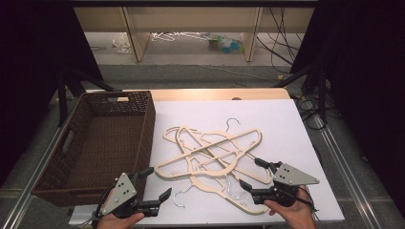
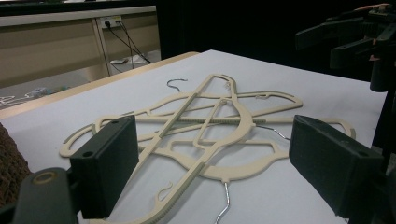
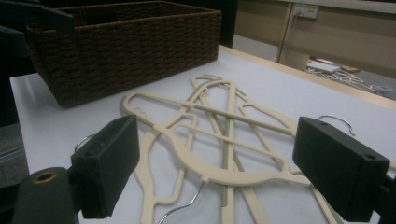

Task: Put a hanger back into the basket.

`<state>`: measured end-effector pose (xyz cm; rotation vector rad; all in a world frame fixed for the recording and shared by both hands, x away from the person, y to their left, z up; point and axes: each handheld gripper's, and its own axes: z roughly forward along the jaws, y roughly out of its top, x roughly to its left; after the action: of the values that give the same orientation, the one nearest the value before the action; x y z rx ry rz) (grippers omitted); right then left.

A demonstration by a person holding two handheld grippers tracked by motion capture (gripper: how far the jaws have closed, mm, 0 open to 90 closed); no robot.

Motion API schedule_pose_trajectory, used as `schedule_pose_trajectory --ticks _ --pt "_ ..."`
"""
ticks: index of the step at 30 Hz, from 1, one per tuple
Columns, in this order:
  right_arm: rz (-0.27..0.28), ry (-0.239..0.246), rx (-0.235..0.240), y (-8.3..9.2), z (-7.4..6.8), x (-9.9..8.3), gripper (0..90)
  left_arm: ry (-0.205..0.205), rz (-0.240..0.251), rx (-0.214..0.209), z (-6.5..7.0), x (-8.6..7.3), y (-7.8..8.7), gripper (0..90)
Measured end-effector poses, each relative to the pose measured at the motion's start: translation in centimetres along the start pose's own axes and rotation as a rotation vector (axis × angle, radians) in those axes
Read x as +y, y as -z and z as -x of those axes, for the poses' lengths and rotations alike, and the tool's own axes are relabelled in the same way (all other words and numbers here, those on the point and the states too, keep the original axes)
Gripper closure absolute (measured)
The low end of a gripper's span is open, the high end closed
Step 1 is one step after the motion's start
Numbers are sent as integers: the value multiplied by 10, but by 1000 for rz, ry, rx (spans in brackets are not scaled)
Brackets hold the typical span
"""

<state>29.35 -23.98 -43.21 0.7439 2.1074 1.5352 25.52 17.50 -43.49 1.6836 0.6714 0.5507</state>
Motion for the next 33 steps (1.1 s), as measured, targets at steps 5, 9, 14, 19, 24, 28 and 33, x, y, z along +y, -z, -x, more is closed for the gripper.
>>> schedule_pose_trajectory --ticks 5,9,14,19,24,28,33 --pt "-16 -5 22 -2 1 -1 160 -23 -4 -3 -2 0 0 158" --pt "-43 5 24 -3 6 0 169 -18 -3 -6 -2 0 0 158" --pt "-53 35 53 -11 15 1 194 -18 -10 -1 -1 -1 0 158" --pt "-110 16 57 -20 31 2 197 -15 -11 -4 0 -1 -1 159" --pt "-210 78 18 -34 53 9 185 -5 -8 -7 1 -1 -1 159" --pt "-275 91 33 -45 66 9 198 -10 -6 -7 0 -1 -1 159" --pt "-332 193 46 -63 78 8 221 -13 -8 -5 0 -1 -1 159"
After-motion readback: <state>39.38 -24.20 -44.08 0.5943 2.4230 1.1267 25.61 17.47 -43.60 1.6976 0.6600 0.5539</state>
